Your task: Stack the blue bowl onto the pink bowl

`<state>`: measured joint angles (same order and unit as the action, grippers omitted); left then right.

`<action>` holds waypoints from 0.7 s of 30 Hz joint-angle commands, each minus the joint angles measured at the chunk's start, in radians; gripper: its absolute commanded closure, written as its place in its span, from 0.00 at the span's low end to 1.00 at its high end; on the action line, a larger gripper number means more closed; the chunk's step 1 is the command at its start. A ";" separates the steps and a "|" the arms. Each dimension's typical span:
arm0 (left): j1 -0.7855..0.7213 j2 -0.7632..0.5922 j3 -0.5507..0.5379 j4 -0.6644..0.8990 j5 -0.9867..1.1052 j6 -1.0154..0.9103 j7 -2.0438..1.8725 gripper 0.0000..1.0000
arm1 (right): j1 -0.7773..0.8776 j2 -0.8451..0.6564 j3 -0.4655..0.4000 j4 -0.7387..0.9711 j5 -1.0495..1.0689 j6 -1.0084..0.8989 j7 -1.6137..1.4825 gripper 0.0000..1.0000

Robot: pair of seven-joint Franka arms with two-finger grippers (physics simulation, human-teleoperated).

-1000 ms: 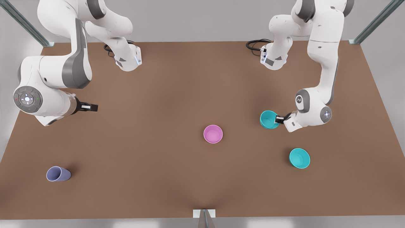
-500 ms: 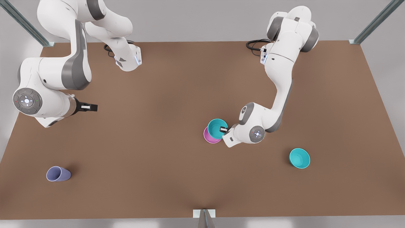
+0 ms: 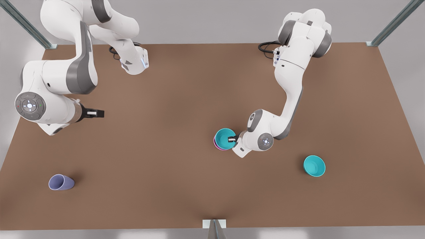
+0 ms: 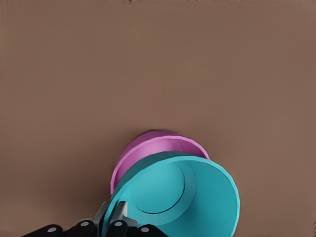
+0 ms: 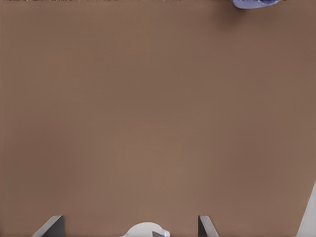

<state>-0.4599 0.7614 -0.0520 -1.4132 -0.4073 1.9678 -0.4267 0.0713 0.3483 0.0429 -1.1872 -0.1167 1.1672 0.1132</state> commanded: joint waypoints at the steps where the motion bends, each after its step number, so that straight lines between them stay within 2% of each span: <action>1: 0.000 -0.001 -0.006 0.000 -0.005 0.019 -0.205 0.79 | -0.001 0.003 0.000 0.006 0.000 -0.004 -0.010 0.00; 6: 0.000 0.004 -0.006 0.000 -0.004 0.017 -0.202 0.79 | 0.002 0.003 -0.002 0.006 -0.001 -0.006 -0.010 0.00; 7: 0.000 0.001 -0.006 0.000 -0.001 0.016 -0.188 0.00 | 0.002 0.005 -0.002 0.006 -0.003 -0.006 -0.010 0.00; 10: 0.007 -0.056 0.012 -0.012 0.047 -0.110 -0.184 0.00 | 0.002 0.005 -0.002 0.006 -0.003 -0.009 -0.009 0.00; 11: 0.007 -0.134 0.081 -0.044 0.099 -0.235 -0.161 0.00 | 0.002 0.005 -0.002 0.006 -0.003 -0.009 -0.009 0.00; 12: 0.007 -0.246 0.214 -0.024 0.137 -0.435 -0.042 0.00 | 0.002 0.006 -0.002 0.006 -0.003 -0.009 -0.009 0.00; 13: 0.006 -0.309 0.265 0.029 0.255 -0.559 0.064 0.00 | 0.002 0.006 -0.002 0.006 -0.003 -0.009 -0.009 0.00; 14: 0.007 -0.339 0.265 0.161 0.406 -0.697 0.187 0.00 | 0.002 0.006 -0.002 0.006 -0.003 -0.009 -0.009 0.00; 15: 0.009 -0.372 0.270 0.255 0.407 -0.750 0.324 0.00 | 0.002 0.005 -0.002 0.006 -0.003 -0.009 -0.009 0.00; 16: 0.020 -0.434 0.268 0.243 0.429 -0.732 0.347 0.00 | 0.002 0.006 -0.002 0.008 -0.003 -0.009 -0.009 0.00; 17: 0.143 -0.504 0.077 0.183 0.485 -0.652 0.335 0.00 | 0.002 0.005 -0.002 0.008 -0.001 -0.009 -0.010 0.00; 18: 0.191 -0.528 0.011 0.181 0.498 -0.655 0.333 0.00 | 0.001 0.005 -0.003 0.009 -0.001 -0.006 -0.010 0.00; 21: 0.207 -0.534 0.011 0.180 0.495 -0.658 0.335 0.00 | 0.004 0.005 -0.002 0.009 -0.001 -0.006 -0.009 0.00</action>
